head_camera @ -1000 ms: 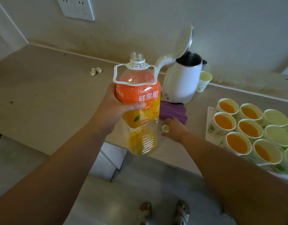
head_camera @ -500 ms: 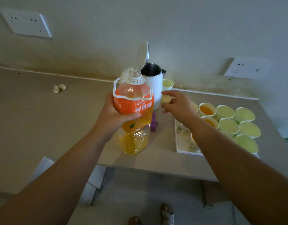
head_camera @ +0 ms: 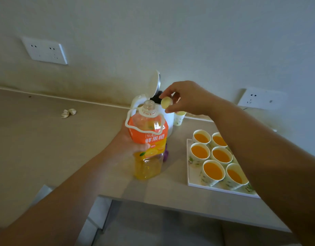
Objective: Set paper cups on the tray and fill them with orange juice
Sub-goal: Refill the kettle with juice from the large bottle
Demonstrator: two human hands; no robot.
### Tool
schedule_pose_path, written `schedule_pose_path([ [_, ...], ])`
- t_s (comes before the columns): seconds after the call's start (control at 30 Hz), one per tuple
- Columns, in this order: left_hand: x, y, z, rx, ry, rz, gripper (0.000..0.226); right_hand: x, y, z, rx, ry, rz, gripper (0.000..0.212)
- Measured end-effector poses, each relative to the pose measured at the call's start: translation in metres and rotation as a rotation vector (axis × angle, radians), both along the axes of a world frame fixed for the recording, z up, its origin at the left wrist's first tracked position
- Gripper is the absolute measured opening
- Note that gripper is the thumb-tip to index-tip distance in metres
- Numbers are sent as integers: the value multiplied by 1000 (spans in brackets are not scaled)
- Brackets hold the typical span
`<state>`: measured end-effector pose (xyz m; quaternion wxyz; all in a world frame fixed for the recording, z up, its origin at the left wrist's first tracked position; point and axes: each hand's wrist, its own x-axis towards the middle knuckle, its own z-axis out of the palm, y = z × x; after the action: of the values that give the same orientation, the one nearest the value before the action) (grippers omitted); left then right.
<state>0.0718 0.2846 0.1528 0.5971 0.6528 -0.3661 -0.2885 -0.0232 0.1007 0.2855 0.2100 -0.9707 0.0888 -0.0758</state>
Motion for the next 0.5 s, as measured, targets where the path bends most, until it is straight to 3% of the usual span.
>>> schedule_pose_path([
  [0.17,3,0,-5,69,-6,31,96,19,18,13,-203,102,198,42],
  [0.5,4,-1,-6,71,-5,30,96,30,37,26,-448,105,325,38],
])
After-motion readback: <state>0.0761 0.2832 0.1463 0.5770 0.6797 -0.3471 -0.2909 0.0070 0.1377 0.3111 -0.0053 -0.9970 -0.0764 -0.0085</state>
